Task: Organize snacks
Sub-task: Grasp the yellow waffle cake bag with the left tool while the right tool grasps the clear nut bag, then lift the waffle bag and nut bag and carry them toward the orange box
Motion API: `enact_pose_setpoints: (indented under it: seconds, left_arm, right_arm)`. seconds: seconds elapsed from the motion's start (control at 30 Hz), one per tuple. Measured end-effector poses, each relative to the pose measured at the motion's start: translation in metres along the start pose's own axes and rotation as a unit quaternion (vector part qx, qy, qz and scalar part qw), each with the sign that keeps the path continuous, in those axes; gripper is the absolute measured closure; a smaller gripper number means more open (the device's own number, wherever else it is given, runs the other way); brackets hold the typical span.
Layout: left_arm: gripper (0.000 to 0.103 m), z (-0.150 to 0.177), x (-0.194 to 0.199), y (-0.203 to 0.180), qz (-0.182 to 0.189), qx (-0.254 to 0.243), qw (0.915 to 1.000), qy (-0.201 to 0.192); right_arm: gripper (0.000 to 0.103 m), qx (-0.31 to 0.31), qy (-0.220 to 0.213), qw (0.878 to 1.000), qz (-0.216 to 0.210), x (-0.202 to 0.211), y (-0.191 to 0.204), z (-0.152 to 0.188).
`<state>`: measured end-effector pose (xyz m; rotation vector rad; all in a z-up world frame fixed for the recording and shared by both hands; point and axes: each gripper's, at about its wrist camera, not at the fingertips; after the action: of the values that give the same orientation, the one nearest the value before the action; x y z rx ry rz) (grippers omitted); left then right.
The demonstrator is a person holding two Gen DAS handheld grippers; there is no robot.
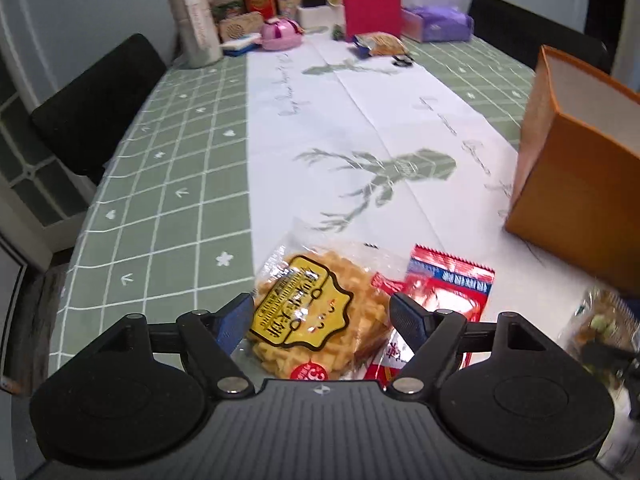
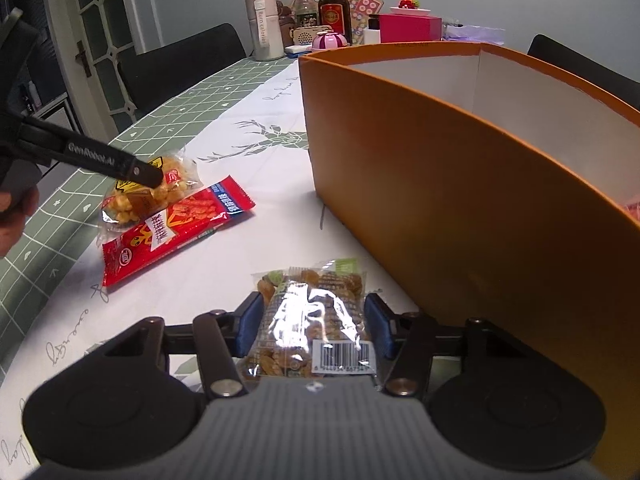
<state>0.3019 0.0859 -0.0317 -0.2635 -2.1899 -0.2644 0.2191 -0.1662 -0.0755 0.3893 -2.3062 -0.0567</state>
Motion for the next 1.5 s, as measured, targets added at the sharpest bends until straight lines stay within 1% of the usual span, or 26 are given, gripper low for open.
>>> enact_pose_setpoints:
  seconds: [0.07, 0.13, 0.2, 0.23, 0.27, 0.37, 0.43, 0.57, 0.63, 0.67, 0.8, 0.87, 0.9, 1.03, 1.2, 1.3, 1.5]
  left_arm:
    - [0.005, 0.002, -0.007, 0.0, 0.009, -0.001, 0.9999, 0.008]
    - [0.0, 0.004, -0.01, -0.003, 0.003, -0.012, 0.9999, 0.006]
    - [0.0, 0.005, -0.016, -0.007, -0.012, -0.026, 0.9995, 0.012]
    - [0.0, 0.006, -0.017, -0.007, -0.017, -0.028, 0.9994, 0.008]
    - [0.0, 0.006, -0.018, -0.006, -0.019, -0.023, 0.9995, 0.011]
    - [0.0, 0.003, -0.024, 0.008, -0.001, 0.027, 0.9994, 0.023]
    - [0.0, 0.002, -0.026, 0.014, -0.001, 0.05, 0.9985, 0.024]
    - [0.0, 0.005, -0.026, 0.017, -0.002, 0.057, 0.9983, 0.016]
    - [0.0, 0.008, -0.025, 0.018, -0.001, 0.06, 0.9982, 0.009]
    - [0.002, 0.009, -0.026, 0.017, -0.012, 0.058, 0.9981, 0.016]
    - [0.006, 0.013, -0.022, 0.017, -0.012, 0.065, 0.9977, 0.014]
    - [0.008, 0.014, -0.02, 0.016, -0.012, 0.065, 0.9976, 0.018]
    - [0.009, 0.015, -0.019, 0.016, -0.012, 0.066, 0.9976, 0.02]
    - [0.013, 0.021, -0.013, 0.014, -0.015, 0.071, 0.997, 0.028]
    - [0.015, 0.036, 0.001, 0.003, -0.023, 0.067, 0.9972, 0.024]
    - [0.015, 0.05, 0.012, -0.007, -0.018, 0.066, 0.9975, 0.016]
    - [0.015, 0.078, 0.034, -0.025, -0.005, 0.06, 0.9982, 0.0]
  right_arm:
    - [0.049, -0.003, -0.002, 1.0, -0.006, 0.0, -0.002, 0.0]
    - [0.049, -0.001, -0.003, 1.0, -0.009, 0.001, -0.002, 0.001]
    - [0.049, 0.003, -0.005, 1.0, -0.01, 0.001, -0.002, 0.002]
    - [0.049, 0.004, -0.006, 1.0, -0.011, 0.001, -0.002, 0.002]
    - [0.049, 0.005, -0.006, 1.0, -0.012, 0.001, -0.002, 0.002]
    - [0.049, 0.007, -0.008, 1.0, -0.012, 0.001, -0.002, 0.003]
    - [0.047, 0.011, -0.012, 1.0, -0.015, 0.002, -0.001, 0.004]
    - [0.043, 0.022, -0.023, 0.999, -0.027, 0.005, 0.002, 0.008]
    - [0.036, 0.017, -0.024, 0.999, -0.025, 0.005, 0.001, 0.008]
    - [0.036, 0.016, -0.023, 0.999, -0.023, 0.004, 0.001, 0.007]
    - [0.036, 0.012, -0.015, 1.0, -0.01, -0.001, 0.004, 0.003]
    - [0.037, 0.019, -0.01, 1.0, -0.001, -0.003, 0.008, 0.002]
    - [0.046, 0.025, -0.009, 1.0, 0.001, -0.003, 0.01, 0.002]
    - [0.05, 0.03, -0.012, 0.999, -0.001, 0.0, 0.013, 0.0]
    - [0.052, 0.024, -0.016, 1.0, -0.01, 0.01, 0.013, 0.001]
    - [0.052, 0.018, -0.019, 0.999, -0.021, 0.02, 0.015, 0.007]
    - [0.052, 0.03, -0.018, 0.999, -0.036, 0.047, 0.027, 0.036]
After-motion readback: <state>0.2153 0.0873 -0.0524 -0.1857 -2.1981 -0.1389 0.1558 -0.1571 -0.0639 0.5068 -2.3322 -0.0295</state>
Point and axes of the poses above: each gripper's, at about its wrist camera, not at the fingertips, and x roughly against the way its jaws point, y to its left, z to its underside, and after that the axes turned 1 degree about z, right-handed
